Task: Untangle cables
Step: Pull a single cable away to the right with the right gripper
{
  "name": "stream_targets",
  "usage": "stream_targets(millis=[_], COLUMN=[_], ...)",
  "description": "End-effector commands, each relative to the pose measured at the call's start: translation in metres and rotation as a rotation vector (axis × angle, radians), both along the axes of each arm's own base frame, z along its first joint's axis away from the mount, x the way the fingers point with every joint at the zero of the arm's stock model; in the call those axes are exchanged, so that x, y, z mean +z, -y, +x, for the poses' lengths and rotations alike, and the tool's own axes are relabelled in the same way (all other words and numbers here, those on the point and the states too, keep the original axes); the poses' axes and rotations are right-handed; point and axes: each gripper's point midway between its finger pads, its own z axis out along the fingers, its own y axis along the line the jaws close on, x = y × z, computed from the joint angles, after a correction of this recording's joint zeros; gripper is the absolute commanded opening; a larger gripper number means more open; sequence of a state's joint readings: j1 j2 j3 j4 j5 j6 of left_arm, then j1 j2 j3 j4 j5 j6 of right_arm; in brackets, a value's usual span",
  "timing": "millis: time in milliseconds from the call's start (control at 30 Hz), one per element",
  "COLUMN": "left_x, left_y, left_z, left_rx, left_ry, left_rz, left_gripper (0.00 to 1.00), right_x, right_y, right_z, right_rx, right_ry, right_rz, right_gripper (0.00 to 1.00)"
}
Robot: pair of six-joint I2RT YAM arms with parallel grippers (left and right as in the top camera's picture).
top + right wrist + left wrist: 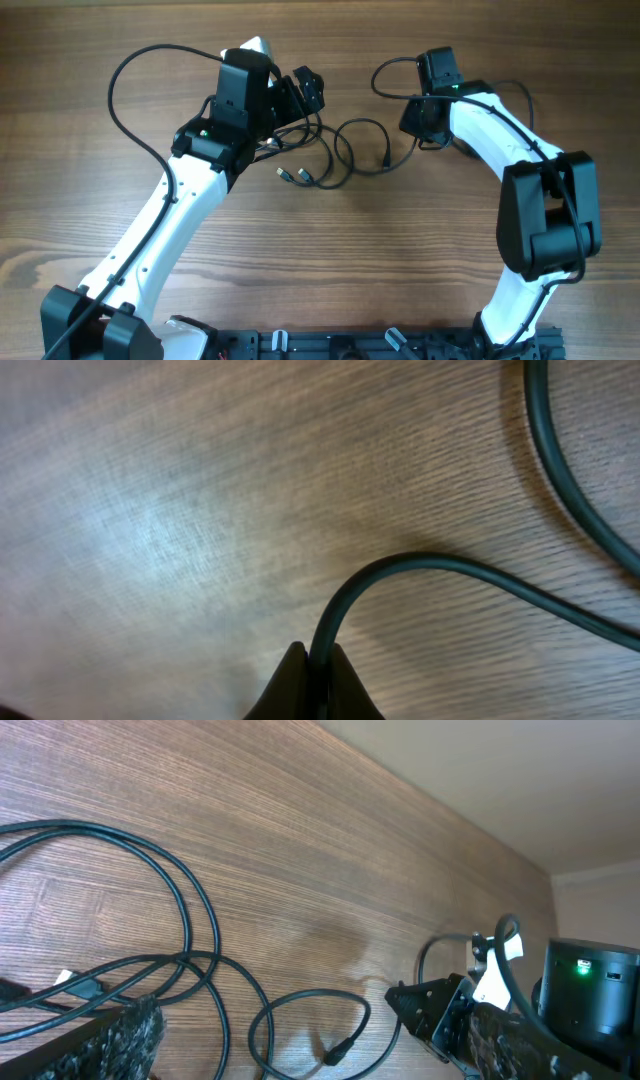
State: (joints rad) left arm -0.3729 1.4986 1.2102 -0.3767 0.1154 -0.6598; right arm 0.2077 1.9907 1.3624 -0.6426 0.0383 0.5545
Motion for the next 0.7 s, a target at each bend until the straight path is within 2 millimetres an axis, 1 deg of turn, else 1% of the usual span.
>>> stream_targets(millis=[0, 33, 67, 100, 133, 167, 233, 267, 300, 333, 400, 467, 533, 567, 633, 667], left_x=[0.008, 0.016, 0.022, 0.026, 0.03, 0.031, 0.03, 0.029, 0.029, 0.029, 0.029, 0.029, 0.029, 0.028, 0.025, 0.019], left_y=[-0.005, -0.004, -0.002, -0.001, -0.001, -0.001, 0.0, 0.0, -0.001, -0.001, -0.001, -0.001, -0.001, -0.002, -0.002, -0.003], left_z=[0.011, 0.016, 0.02, 0.022, 0.024, 0.024, 0.024, 0.024, 0.025, 0.025, 0.025, 0.025, 0.025, 0.025, 0.025, 0.022], left_rx=[0.039, 0.041, 0.042, 0.044, 0.05, 0.069, 0.072, 0.072, 0.073, 0.073, 0.073, 0.073, 0.076, 0.079, 0.079, 0.08], left_ry=[0.051, 0.085, 0.115, 0.131, 0.143, 0.133, 0.128, 0.126, 0.127, 0.127, 0.127, 0.127, 0.127, 0.127, 0.117, 0.092], left_rz=[0.004, -0.009, -0.021, -0.032, -0.046, -0.073, -0.077, -0.076, -0.076, -0.076, -0.076, -0.076, -0.074, -0.072, -0.067, -0.056], left_gripper=[1.0, 1.0, 1.0, 1.0, 1.0, 1.0, 1.0, 1.0, 1.0, 1.0, 1.0, 1.0, 1.0, 1.0, 1.0, 1.0], right_x=[0.081, 0.132, 0.171, 0.205, 0.25, 0.304, 0.378, 0.399, 0.415, 0.423, 0.421, 0.421, 0.425, 0.426, 0.421, 0.41], right_y=[0.0, -0.002, -0.001, 0.006, 0.022, 0.044, 0.073, 0.085, 0.1, 0.119, 0.149, 0.197, 0.239, 0.255, 0.285, 0.303], right_z=[0.021, 0.028, 0.031, 0.032, 0.032, 0.029, 0.018, 0.013, 0.01, 0.011, 0.023, 0.04, 0.05, 0.053, 0.059, 0.064], right_rx=[0.192, 0.23, 0.235, 0.213, 0.153, 0.074, 0.008, -0.023, -0.058, -0.107, -0.1, -0.129, -0.172, -0.178, -0.201, -0.213], right_ry=[0.158, 0.262, 0.348, 0.428, 0.539, 0.684, 0.886, 0.941, 0.983, 1.005, 1.011, 1.043, 1.092, 1.114, 1.13, 1.119], right_rz=[-0.074, -0.079, -0.088, -0.116, -0.183, -0.285, -0.445, -0.493, -0.529, -0.545, -0.557, -0.6, -0.638, -0.653, -0.671, -0.678], right_gripper=[0.04, 0.04, 0.04, 0.04, 0.04, 0.04, 0.04, 0.04, 0.04, 0.04, 0.04, 0.04, 0.04, 0.04, 0.04, 0.04])
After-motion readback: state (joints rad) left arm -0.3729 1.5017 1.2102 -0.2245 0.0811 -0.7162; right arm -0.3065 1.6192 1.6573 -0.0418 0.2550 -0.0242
